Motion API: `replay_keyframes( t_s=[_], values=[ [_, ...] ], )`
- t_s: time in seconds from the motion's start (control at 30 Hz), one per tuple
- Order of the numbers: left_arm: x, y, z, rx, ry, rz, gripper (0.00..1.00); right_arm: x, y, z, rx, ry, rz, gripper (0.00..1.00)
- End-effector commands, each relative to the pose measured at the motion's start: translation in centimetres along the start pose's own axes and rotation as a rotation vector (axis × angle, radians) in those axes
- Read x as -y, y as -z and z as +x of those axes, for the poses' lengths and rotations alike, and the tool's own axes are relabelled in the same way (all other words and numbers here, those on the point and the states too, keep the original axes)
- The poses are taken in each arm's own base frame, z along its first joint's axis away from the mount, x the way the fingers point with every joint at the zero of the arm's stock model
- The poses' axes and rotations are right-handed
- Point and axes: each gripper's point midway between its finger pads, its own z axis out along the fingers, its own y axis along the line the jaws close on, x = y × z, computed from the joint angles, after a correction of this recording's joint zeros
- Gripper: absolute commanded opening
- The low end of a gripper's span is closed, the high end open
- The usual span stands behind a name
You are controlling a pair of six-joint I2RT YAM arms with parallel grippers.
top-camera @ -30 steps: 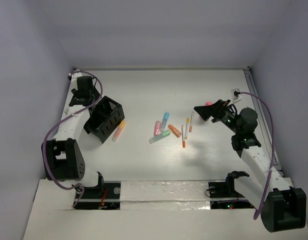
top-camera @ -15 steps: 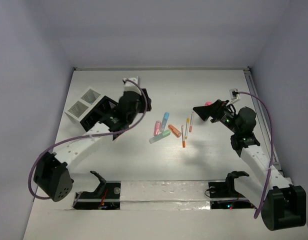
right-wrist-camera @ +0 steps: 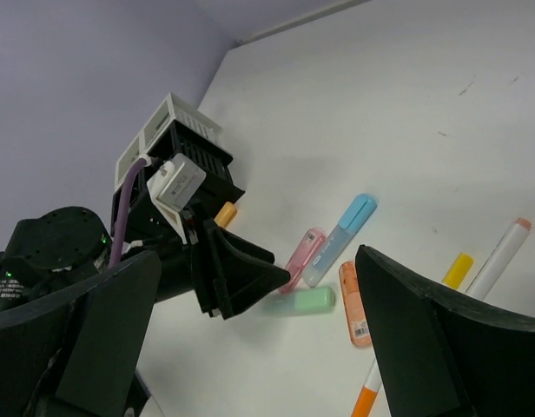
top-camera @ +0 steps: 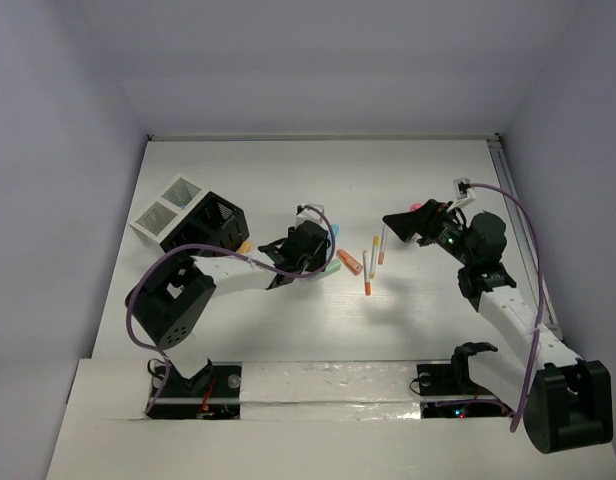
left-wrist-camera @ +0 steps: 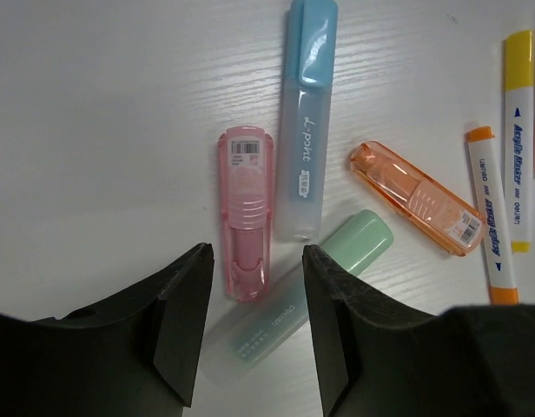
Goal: Sort the stationery into containers
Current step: Pick up the stationery from the center of the board.
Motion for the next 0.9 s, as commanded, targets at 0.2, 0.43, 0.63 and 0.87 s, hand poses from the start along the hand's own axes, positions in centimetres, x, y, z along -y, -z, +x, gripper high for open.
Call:
replay_keyframes(
  t_s=[0.2, 0.43, 0.63, 0.87],
  values=[
    [0.9, -1.8, -1.3, 0.053, -0.006, -0.017, 0.42, -1.3, -0.7, -1.5, 0.035, 0.061, -0.023, 1.00],
    [0.1, -2.0, -0.9, 0.053, -0.011, -0.051, 0.34, -1.1, -0.8, -1.5, 0.034, 0.063, -0.018, 1.00],
    [-0.3, -2.6, -0.3, 0.038, -0.035, -0.074, 0.28, -1.2, -1.0, -1.3, 0.027, 0.064, -0.019, 1.00],
    [-1.6, -3.3, -1.3, 0.075, -0.081, -0.166, 0.25, -1.2, -0.9, -1.4, 0.032, 0.070, -0.013, 1.00]
  ],
)
